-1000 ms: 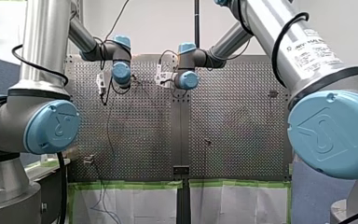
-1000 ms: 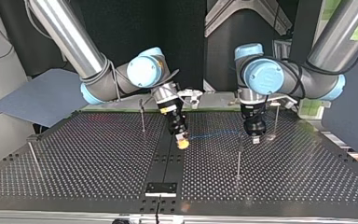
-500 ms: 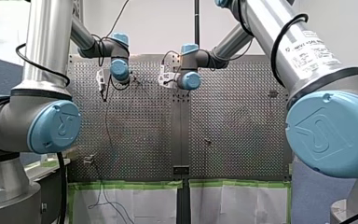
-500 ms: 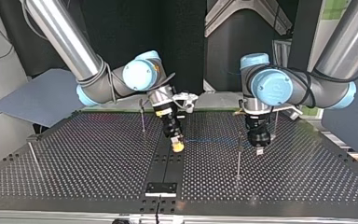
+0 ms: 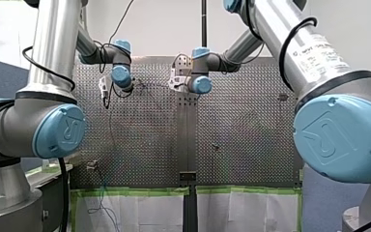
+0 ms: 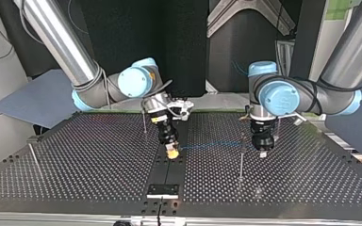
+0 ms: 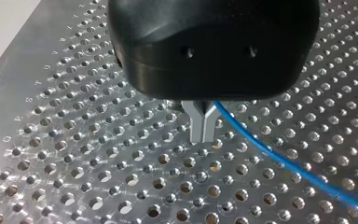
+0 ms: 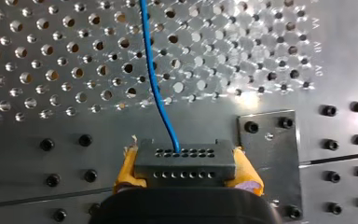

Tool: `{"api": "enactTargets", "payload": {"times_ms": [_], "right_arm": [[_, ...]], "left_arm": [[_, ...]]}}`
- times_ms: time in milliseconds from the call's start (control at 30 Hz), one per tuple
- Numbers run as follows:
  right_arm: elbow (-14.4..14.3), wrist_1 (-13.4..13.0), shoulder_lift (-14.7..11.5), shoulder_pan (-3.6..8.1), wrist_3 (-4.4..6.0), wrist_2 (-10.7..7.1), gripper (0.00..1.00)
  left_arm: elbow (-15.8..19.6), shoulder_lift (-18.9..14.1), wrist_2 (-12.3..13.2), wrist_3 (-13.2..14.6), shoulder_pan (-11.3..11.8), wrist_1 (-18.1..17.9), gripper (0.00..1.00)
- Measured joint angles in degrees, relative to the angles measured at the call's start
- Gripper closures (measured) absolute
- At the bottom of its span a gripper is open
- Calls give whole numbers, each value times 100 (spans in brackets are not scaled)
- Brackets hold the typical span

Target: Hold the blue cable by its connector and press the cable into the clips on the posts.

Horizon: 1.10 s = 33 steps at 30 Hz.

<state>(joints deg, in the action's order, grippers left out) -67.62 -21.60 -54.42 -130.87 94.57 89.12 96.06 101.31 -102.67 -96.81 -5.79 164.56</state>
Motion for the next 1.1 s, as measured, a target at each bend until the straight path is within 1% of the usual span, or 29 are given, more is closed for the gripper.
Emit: {"api": "enactTargets", "payload": {"times_ms": [200, 500, 533, 567, 600, 633, 667, 700, 767, 800, 833, 867, 1100], "right_arm": [[61, -2, 91, 28, 1, -26, 100], [76, -1, 108, 95, 2, -42, 100], [76, 0, 108, 97, 2, -45, 100], [77, 2, 110, 98, 2, -47, 100], [76, 5, 111, 99, 2, -48, 100], [77, 7, 111, 100, 2, -49, 100], [77, 10, 112, 100, 2, -50, 100], [77, 14, 113, 99, 2, -50, 100], [77, 20, 113, 98, 2, -51, 100], [77, 28, 112, 98, 2, -51, 100], [77, 34, 113, 97, 2, -51, 100], [77, 40, 112, 96, 2, -51, 100], [77, 74, 112, 77, 2, -52, 100]], "left_arm": [[-94, 121, 160, -12, 5, 64, 98], [-109, 136, 214, -13, 18, 34, 98], [-109, 136, 214, 2, 10, 10, 87], [-109, 136, 216, 17, 0, -16, 64], [-108, 137, 212, 36, -13, -41, 64], [-108, 137, 205, 49, -22, -48, 50], [-108, 137, 191, 60, -29, -44, 31], [-108, 136, 156, 76, -37, -27, 31], [-108, 137, 75, 118, -45, 20, 13], [-108, 137, 20, 155, -49, 63, 13], [-108, 136, -15, 183, -49, 100, 4], [-108, 134, -42, 208, -46, 137, 0], [-109, 128, -102, 358, -16, 455, 0]]}}
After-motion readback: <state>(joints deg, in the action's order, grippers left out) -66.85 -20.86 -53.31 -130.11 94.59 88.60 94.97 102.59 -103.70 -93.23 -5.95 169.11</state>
